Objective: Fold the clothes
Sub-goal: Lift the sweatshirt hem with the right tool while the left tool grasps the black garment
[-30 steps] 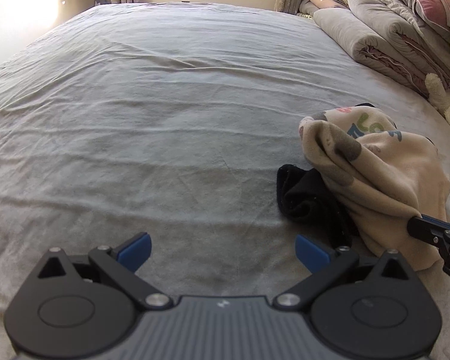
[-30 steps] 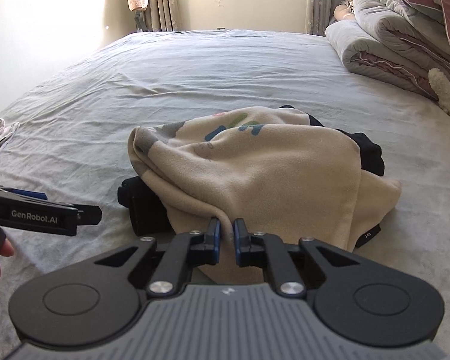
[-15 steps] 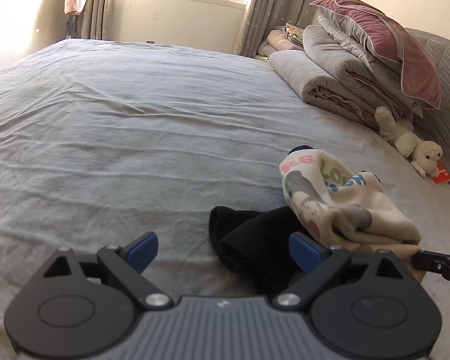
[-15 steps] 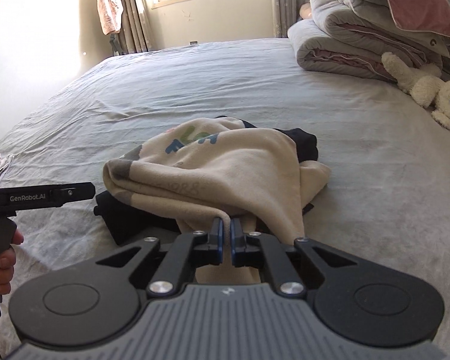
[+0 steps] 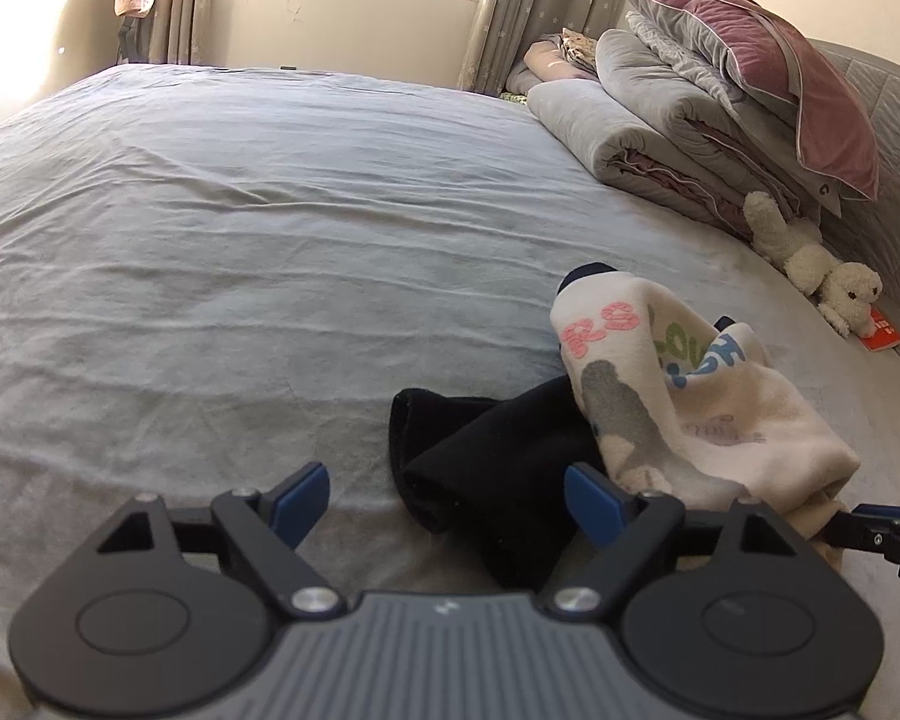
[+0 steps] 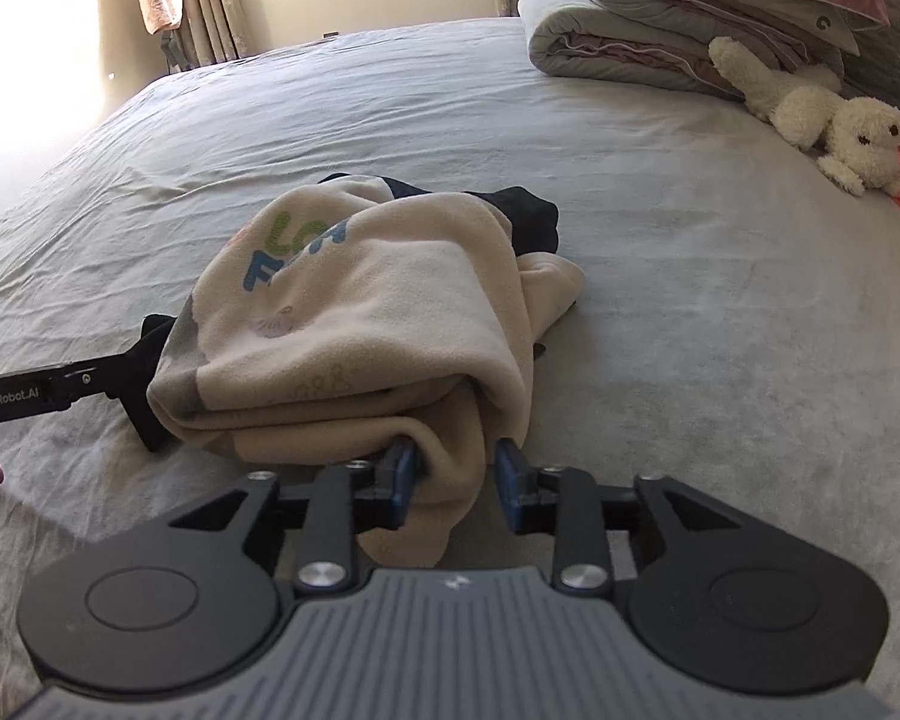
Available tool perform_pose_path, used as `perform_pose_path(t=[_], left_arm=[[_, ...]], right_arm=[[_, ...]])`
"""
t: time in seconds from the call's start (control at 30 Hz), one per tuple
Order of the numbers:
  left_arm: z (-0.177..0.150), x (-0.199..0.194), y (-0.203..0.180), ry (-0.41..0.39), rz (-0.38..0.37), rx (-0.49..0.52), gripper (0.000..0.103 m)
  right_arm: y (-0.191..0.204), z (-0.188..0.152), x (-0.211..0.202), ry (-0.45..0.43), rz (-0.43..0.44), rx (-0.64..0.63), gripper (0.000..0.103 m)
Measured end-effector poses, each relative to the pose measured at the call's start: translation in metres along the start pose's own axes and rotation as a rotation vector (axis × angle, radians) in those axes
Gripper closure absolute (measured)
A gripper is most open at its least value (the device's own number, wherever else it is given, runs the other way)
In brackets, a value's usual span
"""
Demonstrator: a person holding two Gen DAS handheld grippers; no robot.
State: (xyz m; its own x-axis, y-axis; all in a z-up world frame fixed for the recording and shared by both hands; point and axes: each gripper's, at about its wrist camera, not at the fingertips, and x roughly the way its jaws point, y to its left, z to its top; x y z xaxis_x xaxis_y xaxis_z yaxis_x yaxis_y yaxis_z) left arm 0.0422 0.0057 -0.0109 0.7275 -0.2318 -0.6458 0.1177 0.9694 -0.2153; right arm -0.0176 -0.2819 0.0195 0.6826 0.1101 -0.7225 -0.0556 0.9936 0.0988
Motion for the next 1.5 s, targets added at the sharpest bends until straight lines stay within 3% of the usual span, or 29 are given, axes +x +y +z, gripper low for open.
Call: perform_pose_path(t=[0.2,0.47,0.7,1.0,1.07,1.1,1.13,1.3,1.5], left_arm=[[0.002,-0.004,-0.002,-0.024,-0.003,-0.001,0.016],[0.004,-0.001,0.010,0.018,0.096,-0.034,0.016],[0.005,-0.007,0.022,0.024,0.128,-0.043,0.016],[0.007,-0.011,0.025,0.019,0.132,-0.031,0.016],[0.007,-0.011,0.022,0.019,0.136,-0.018,0.016],[0.007,-0.010,0.020,0.019,0.138,-0.011,0.016],[0.007,-0.010,0.019,0.019,0.140,-0.005,0.016],[0.005,-0.010,0.011,0.014,0.131,0.029,0.016],[0.003,-0.010,0.001,-0.001,0.120,0.077,0.016]], right_arm=[[0.006,0.003,-0.015,-0.061,0.057,-0.025,0.054],[0.055,0.007,-0.008,-0.092,0.153,-0.118,0.038],[0.098,0.007,0.011,-0.074,0.163,-0.227,0.038],[0.119,0.004,0.045,-0.068,0.121,-0.268,0.039],[0.115,0.005,0.047,-0.087,0.109,-0.253,0.061],[0.113,0.005,0.047,-0.098,0.104,-0.243,0.086],[0.110,0.006,0.045,-0.111,0.100,-0.220,0.091],[0.095,0.013,0.025,-0.214,0.048,-0.153,0.091],[0.055,0.017,0.015,-0.238,-0.002,-0.031,0.092]])
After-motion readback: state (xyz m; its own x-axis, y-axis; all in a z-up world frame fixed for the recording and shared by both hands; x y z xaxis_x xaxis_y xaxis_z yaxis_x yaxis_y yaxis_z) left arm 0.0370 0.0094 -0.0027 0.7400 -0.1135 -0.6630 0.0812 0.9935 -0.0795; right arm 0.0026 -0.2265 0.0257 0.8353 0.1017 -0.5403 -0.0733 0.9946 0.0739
